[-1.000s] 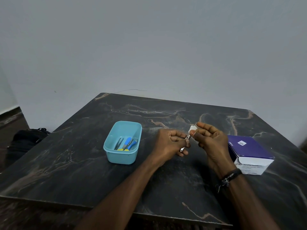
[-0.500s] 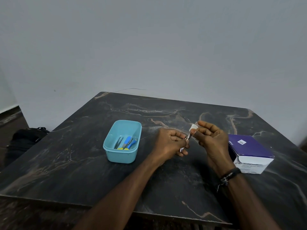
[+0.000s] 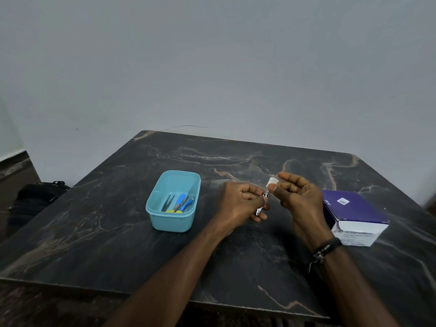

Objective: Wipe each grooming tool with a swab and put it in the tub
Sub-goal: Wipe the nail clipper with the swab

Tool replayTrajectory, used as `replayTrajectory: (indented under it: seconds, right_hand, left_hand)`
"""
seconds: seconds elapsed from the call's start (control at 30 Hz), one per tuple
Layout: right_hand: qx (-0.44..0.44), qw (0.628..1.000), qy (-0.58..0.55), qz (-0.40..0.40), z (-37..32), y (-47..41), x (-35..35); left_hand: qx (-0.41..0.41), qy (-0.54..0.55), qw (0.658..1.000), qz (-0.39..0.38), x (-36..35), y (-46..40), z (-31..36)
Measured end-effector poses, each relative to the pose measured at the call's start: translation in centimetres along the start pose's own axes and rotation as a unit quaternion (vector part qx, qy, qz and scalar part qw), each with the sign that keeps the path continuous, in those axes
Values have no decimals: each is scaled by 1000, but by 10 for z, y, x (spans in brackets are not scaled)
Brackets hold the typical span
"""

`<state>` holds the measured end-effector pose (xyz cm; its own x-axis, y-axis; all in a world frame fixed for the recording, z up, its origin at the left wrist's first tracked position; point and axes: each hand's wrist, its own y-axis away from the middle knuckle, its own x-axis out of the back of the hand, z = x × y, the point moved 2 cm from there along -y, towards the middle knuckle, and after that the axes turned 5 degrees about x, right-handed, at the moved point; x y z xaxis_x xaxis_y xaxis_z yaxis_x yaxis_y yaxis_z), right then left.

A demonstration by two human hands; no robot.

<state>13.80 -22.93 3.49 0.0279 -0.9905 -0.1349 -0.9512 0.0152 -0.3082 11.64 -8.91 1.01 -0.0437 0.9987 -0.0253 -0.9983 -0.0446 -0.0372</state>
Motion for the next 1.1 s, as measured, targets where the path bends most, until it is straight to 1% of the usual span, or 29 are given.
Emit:
replayTrajectory:
  seconds: [0.1,0.17,0.3,0.4,0.47,0.63,0.77,0.87,0.93,1.1]
  right_hand:
    - [4,1000,-5,12,0,-1,0]
    - [0,1000,3,6,1,-1,1]
    - [-20,996,63,-57,3,1,-2]
    - [-21,994,78,-68,2,2,-2]
    - [-14,995,73,-62,1,3,-3]
    - [-3,999,32,-3,0,2,-2]
    - [-17,1000,18,9,1,1,1]
    - [-34,999,-20,13,2,0,3]
    - [-47,998,-37,-4,2,-1,4]
    - [-67,996,-30,-46,4,0,1]
  left_hand:
    - [-2,-2,1000,-3,0,0,1]
    - [-4,-1,1000,1,0,0,1]
    - [-17,-2,1000,12,3,0,1]
    - [-20,0,1000,15,2,1,2]
    - [-20,-6,1000,13,2,1,1]
    - [-11,-41,999,1,1,-1,-3]
    - [-17,-38,999,18,3,-1,1]
    - [-28,11,998,48,8,-1,5]
    - [-31,65,995,63,12,-1,7]
    - [-16,195,979,60,16,-1,13]
